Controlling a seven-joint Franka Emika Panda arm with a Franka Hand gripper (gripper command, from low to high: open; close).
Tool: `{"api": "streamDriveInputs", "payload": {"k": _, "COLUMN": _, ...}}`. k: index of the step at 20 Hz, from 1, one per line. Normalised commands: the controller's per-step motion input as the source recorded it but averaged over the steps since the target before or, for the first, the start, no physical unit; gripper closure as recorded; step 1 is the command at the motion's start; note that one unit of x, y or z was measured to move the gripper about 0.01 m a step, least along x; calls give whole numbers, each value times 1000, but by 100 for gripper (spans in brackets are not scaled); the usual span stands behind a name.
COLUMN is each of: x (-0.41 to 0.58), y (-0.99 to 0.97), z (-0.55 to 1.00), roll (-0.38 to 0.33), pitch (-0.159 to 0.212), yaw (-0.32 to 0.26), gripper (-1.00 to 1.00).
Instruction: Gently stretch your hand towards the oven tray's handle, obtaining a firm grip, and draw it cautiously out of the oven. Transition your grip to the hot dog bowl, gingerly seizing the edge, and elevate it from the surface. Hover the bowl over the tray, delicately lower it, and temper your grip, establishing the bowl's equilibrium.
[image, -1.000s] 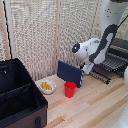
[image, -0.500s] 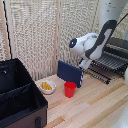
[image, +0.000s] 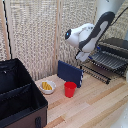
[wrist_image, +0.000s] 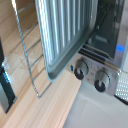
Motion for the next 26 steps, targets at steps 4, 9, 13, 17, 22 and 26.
{"api": "streamDriveInputs", "payload": {"k": 4, "x": 102, "y": 231, "z": 566, "roll": 31, "pitch": -66, "yaw": -245, "gripper": -100}}
{"api": "streamDriveInputs", "payload": {"k": 9, "x": 182, "y": 265, "z": 476, "roll": 91, "pitch": -58, "yaw": -211, "gripper": -100}}
{"api": "streamDriveInputs", "payload": {"k": 13, "x": 234, "y": 318, "z": 309, "roll": 198, "pitch": -45, "yaw": -172, "gripper": -100}}
{"api": "streamDriveInputs", "payload": {"k": 17, "x": 175, "y": 346, "z": 214, "roll": 253, "pitch": -46, "yaw": -171, "gripper": -100}}
{"api": "streamDriveInputs", "payload": {"k": 22, "x": 166, "y": 351, "z": 199, "roll": 261, "pitch": -46, "yaw": -171, "gripper": -100}}
{"api": "streamDriveInputs", "payload": {"k": 26, "x": 159, "y": 350, "z": 204, "roll": 260, "pitch": -45, "yaw": -172, "gripper": -100}}
